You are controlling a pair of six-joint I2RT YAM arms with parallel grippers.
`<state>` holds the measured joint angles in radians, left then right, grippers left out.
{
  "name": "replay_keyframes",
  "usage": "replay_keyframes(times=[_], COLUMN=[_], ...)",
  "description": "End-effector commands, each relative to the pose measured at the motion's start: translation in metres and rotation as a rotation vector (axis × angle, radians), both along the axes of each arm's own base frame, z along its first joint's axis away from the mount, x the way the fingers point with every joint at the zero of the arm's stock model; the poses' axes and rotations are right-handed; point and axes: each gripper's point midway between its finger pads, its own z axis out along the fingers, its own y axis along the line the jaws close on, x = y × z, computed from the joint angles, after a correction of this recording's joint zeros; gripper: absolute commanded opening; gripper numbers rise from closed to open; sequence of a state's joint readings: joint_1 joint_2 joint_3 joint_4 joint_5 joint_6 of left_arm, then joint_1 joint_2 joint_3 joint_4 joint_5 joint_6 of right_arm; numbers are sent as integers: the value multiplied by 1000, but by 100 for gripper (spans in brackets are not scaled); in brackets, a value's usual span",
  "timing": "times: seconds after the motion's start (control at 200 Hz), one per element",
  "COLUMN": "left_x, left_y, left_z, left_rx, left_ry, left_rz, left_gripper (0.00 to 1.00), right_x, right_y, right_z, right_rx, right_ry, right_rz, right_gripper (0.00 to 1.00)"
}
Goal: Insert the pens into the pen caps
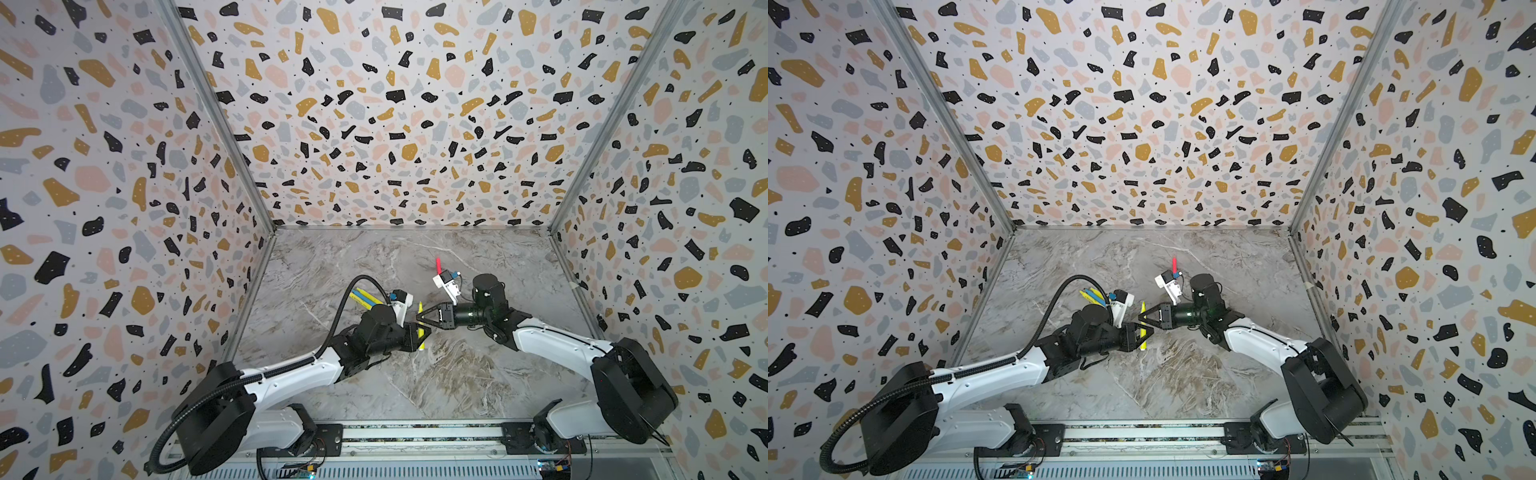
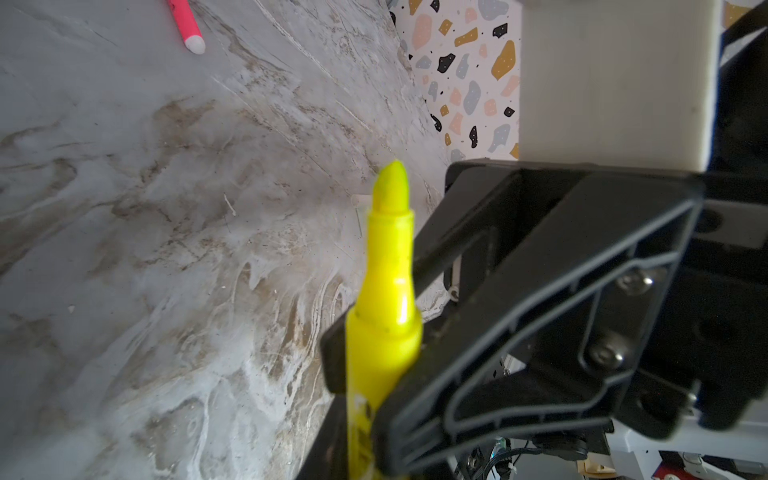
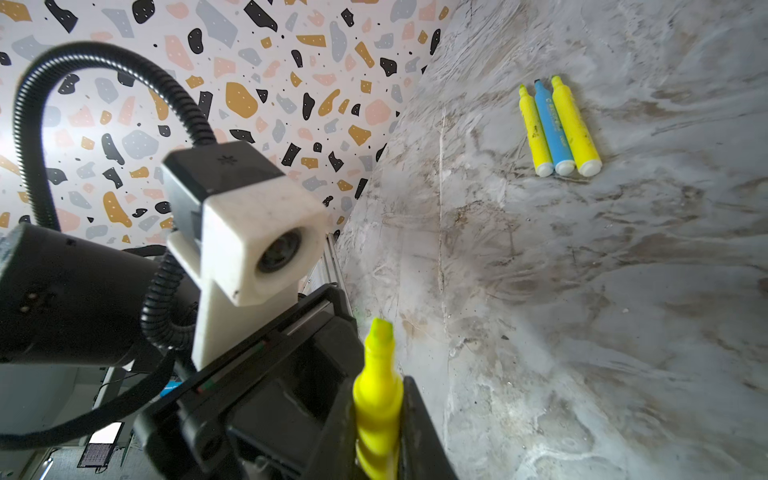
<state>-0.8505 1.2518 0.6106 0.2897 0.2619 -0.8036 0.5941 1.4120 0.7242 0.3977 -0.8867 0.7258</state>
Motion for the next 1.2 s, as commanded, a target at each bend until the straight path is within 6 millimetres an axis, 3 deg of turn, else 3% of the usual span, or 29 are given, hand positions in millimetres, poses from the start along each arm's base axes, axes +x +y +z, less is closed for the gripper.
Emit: replay_keyframes(times=[0.0, 0.085, 0.3, 0.375, 0.471, 0.526, 0.726, 0.841, 1.031, 1.196], left_x=[4, 5, 3, 3, 2, -1, -16, -27, -32, -36], left_y=[-6, -5, -4, -3, -1, -1, 7, 15, 30, 36], left_z=[26, 25, 20, 18, 12, 13, 21, 36, 41, 33], left_rx=[-76, -77, -92, -88, -66, -67, -73, -100, -15, 44], left_ry=[-49, -46, -28, -25, -33, -46, -168, -260, -364, -370], left_rz=[-13, -13, -28, -27, -37, -58, -128, -160, -170, -187], left_gripper=[9, 0, 0, 0, 0, 0, 0, 0, 0, 0], right_x=[-4, -4, -4, -4, 1, 7, 35, 44, 56, 55], right_y=[-1, -1, -1, -1, -6, -12, -56, -84, -129, -143], right_z=[17, 19, 25, 28, 32, 32, 41, 46, 17, -5], right_rx=[36, 43, 53, 53, 34, 5, -128, -178, -338, -408], right_ry=[-48, -51, -62, -64, -77, -81, -135, -171, -118, -74], right_rz=[8, 7, 3, -1, -41, -82, -285, -375, -506, -521], right_gripper=[2, 2, 3, 14, 35, 39, 43, 44, 45, 44])
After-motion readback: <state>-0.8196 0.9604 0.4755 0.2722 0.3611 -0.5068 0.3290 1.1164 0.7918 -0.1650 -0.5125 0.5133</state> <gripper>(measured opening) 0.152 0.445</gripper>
